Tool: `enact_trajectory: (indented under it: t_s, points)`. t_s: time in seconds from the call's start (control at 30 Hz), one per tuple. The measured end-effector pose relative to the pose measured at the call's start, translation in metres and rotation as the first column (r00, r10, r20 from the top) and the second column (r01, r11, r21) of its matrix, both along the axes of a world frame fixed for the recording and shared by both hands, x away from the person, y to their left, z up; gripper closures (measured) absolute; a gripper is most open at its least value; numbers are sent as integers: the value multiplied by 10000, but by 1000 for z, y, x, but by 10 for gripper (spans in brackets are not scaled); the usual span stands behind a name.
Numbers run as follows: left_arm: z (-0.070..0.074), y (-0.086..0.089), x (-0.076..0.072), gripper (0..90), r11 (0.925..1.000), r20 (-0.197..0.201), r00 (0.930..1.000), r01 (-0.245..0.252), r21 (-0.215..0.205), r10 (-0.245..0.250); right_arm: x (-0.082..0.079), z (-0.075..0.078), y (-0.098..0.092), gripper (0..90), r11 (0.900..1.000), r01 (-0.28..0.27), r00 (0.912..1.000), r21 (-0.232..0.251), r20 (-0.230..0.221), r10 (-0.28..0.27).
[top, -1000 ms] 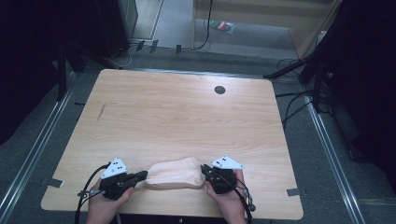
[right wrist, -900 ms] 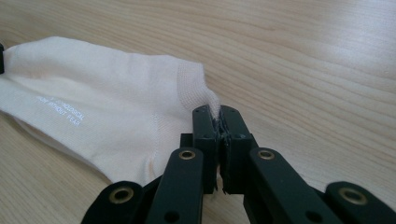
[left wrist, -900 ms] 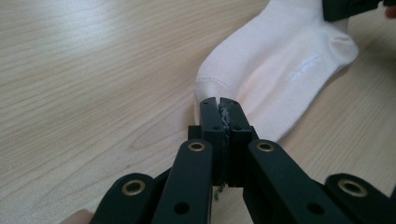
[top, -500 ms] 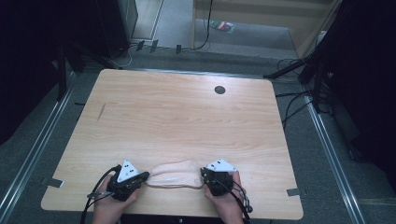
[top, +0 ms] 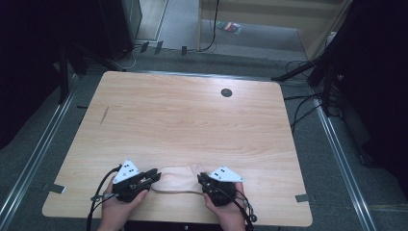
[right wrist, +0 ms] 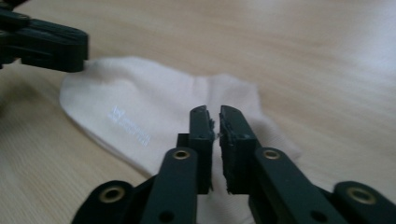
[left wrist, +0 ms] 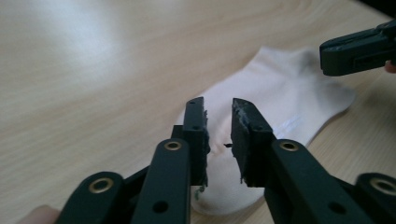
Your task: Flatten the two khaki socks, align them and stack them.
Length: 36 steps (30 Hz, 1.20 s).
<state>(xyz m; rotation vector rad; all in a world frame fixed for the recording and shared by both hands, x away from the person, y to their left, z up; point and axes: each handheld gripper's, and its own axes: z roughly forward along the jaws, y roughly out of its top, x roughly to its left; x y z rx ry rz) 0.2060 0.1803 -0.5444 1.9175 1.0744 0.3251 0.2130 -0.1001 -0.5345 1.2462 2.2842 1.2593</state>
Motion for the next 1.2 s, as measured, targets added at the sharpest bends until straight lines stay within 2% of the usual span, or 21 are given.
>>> enact_trajectory:
  t_s: [0.03, 0.1, 0.2, 0.23, 0.33, 0.4, 0.43, 0.5, 0.53, 0.6, 0.63, 0.7, 0.8, 0.9, 0.93, 1.0, 1.07, 1.13, 1.2]
  points:
    - [-3, -2, 2, 791, 9997, -211, 9998, 55, 246, -50, 1, -4, 2, 894, 9998, -79, 9999, -160, -154, 76]
    - [-8, -4, 3, 782, 9983, -385, 9992, 76, 583, -54, 3, -10, 2, 900, 9992, -95, 9990, -385, -441, 78]
    - [-7, -4, 4, 772, 9971, -451, 9989, 145, 743, -112, 5, -13, -2, 900, 9991, -5, 9971, -420, -765, -27]
    - [-7, -5, 2, 775, 9955, -314, 9995, 123, 942, -94, 5, -12, -3, 900, 9989, 13, 9963, -470, -857, -53]
    - [-7, -9, 0, 775, 9903, -44, 9999, 129, 1386, -124, 4, -11, -4, 900, 9968, -19, 9975, -802, -703, -37]
    - [-7, -9, -1, 762, 9917, -4, 9999, 107, 1277, -108, 3, -9, -2, 900, 9951, -4, 9974, -988, -713, -66]
    - [-7, -8, -1, 724, 9936, -46, 10000, 75, 1124, -70, 3, -9, -3, 900, 9963, -1, 9968, -860, -795, -68]
    - [-5, -4, -2, 645, 9977, 102, 9999, 47, 681, -54, 2, -5, -6, 900, 9994, 6, 9985, -357, -553, -25]
    - [-2, -2, -4, 648, 9990, 265, 9995, 160, 410, -171, 3, -1, -6, 900, 9998, 24, 9993, -176, -376, -30]
    - [1, -2, -6, 701, 9992, 552, 9980, 288, 269, -303, 11, 6, -4, 900, 9999, 74, 10000, 156, -67, -73]
    - [2, -2, -7, 744, 9985, 599, 9968, 514, 198, -525, 15, 7, -2, 900, 9998, 79, 10000, 175, -47, -78]
    - [0, -7, -8, 832, 9941, 433, 9941, 974, 471, -995, 25, 5, 3, 900, 10000, 68, 10000, 39, 16, -68]
    - [-7, -13, -7, 900, 9844, 112, 9910, 1313, 1167, -1335, 36, -7, 8, 900, 9996, 79, 9994, -285, -348, -88]
    - [-7, -13, -4, 900, 9844, -92, 9902, 1394, 1070, -1392, 38, -10, 8, 900, 9996, 96, 9988, -266, -478, -108]
    - [-7, -12, -3, 900, 9834, -158, 9891, 1471, 1060, -1462, 39, -9, 9, 900, 9991, 131, 9984, -398, -551, -153]
    - [-7, -12, -3, 900, 9792, -18, 9885, 1498, 1369, -1510, 40, -8, 11, 900, 9969, 303, 9984, -724, -461, -337]
    - [-6, -14, -4, 900, 9708, 140, 9862, 1597, 1790, -1649, 43, -9, 9, 900, 9966, 397, 9978, -725, -503, -434]
    - [-6, -16, -6, 900, 9700, 253, 9869, 1517, 1898, -1593, 44, -9, 10, 900, 9957, 363, 9985, -852, -388, -398]
    - [-7, -15, -5, 900, 9725, 292, 9866, 1528, 1756, -1603, 43, -9, 11, 900, 9955, 390, 9986, -859, -334, -420]
